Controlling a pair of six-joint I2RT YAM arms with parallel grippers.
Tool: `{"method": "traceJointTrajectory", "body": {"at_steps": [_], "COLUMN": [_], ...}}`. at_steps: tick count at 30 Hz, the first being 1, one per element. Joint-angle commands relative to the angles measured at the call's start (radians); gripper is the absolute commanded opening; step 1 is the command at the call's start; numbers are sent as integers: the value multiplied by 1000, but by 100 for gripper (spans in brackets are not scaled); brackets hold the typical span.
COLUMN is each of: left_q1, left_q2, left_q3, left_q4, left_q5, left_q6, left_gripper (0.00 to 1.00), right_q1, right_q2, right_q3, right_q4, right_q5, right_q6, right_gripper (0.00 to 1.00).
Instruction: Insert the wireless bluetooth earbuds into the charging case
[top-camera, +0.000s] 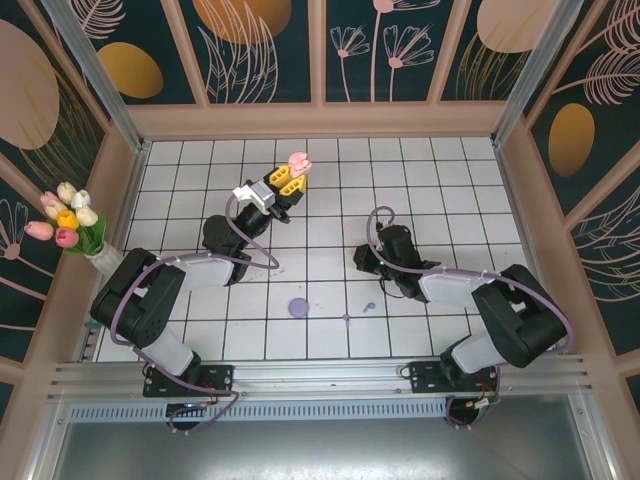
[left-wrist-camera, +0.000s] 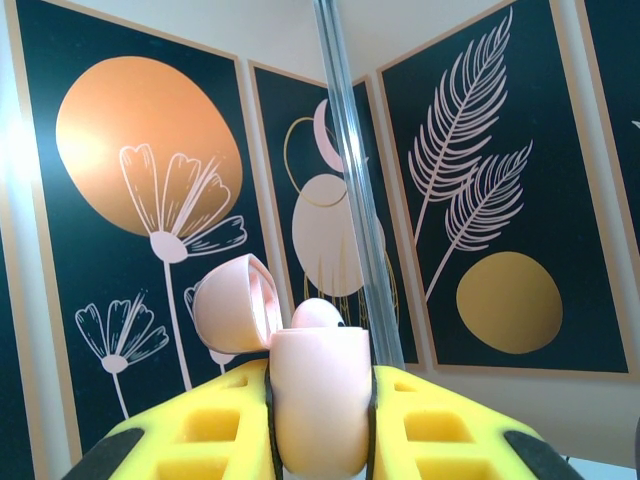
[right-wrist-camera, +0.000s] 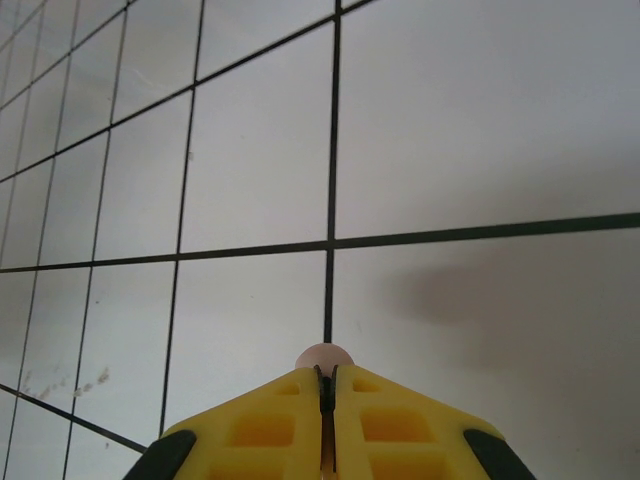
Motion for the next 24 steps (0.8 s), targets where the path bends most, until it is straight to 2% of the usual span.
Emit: {"method": "traceJointTrajectory", "body": {"at_steps": [1, 9, 13, 18, 21, 24], "left_q1": [-3, -2, -3, -3, -3, -3], "left_q2": [-25, -25, -25, -23, -23, -25], "left_q3": [-4, -5, -4, -8, -10, -12], "left_q4": [52, 58, 57, 61, 62, 63], "left_q5": [-5, -5, -5, -6, -7, -8], "left_q6": [-19, -27, -28, -30, -28, -27], "left_gripper": [0, 0, 0, 0, 0, 0], "right_q1": [-9, -9, -9, -9, -10, -16], "right_q2": [22, 67, 75, 55, 53, 76], "right_q3": [14, 57, 82, 145, 213, 305], "right_q4": [-24, -184, -250, -368, -467, -588], "right_q5": [-5, 15, 23, 38, 51, 59], "right_q6": [18, 30, 33, 27, 13, 1], "right_gripper": [9, 14, 22, 40, 45, 47]}}
